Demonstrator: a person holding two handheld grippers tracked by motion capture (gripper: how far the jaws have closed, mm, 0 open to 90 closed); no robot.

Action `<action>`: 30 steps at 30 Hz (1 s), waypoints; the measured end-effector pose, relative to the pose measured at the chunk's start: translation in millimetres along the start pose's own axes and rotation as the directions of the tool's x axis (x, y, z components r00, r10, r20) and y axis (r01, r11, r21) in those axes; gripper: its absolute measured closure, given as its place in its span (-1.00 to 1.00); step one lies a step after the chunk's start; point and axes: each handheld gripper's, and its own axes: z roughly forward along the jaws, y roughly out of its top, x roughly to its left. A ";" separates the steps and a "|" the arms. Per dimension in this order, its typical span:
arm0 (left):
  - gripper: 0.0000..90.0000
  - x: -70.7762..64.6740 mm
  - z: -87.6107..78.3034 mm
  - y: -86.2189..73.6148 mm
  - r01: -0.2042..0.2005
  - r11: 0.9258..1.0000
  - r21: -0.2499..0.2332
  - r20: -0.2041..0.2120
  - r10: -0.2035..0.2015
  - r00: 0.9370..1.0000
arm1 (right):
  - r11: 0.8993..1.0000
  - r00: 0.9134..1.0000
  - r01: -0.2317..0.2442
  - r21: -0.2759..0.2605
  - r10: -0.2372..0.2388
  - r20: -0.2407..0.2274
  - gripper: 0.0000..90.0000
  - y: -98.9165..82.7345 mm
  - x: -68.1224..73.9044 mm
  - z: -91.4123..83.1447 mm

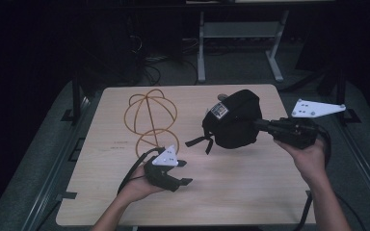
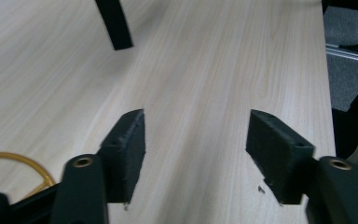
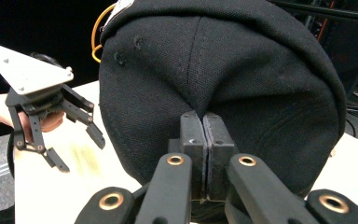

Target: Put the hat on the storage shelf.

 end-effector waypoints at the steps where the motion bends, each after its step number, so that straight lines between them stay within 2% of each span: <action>1: -0.18 -0.2 1.9 -1.9 -0.003 1.000 0.008 0.013 0.003 1.000 | 1.000 1.000 0.004 0.004 -0.004 -0.001 0.98 2.6 1.0 1.4; 6: -0.21 -4.3 3.2 -7.6 -0.007 1.000 0.022 0.009 0.007 1.000 | 1.000 1.000 0.016 0.001 -0.016 -0.014 0.98 13.2 4.5 5.8; 11: -0.23 -5.1 0.3 -9.8 -0.006 1.000 0.012 -0.007 0.006 1.000 | 0.999 0.999 0.038 -0.004 -0.038 -0.032 0.98 27.1 9.9 12.0; 20: -0.25 -4.9 0.2 -11.2 -0.005 1.000 0.010 -0.007 0.005 1.000 | 0.997 0.995 0.077 -0.009 -0.077 -0.062 0.98 50.9 18.4 24.2; 26: -0.26 -3.4 -0.3 -11.6 -0.012 1.000 0.004 -0.008 0.012 1.000 | 0.994 0.988 0.112 -0.020 -0.113 -0.102 0.98 71.3 27.8 31.5; 27: -0.26 -4.7 -0.1 -11.9 0.006 1.000 0.003 -0.008 -0.006 1.000 | 0.993 0.987 0.118 -0.022 -0.120 -0.108 0.98 75.2 30.1 32.8; 30: -0.26 -5.0 -0.1 -11.6 -0.001 1.000 0.003 -0.009 0.001 1.000 | 0.990 0.983 0.141 -0.017 -0.142 -0.120 0.98 86.8 35.9 38.3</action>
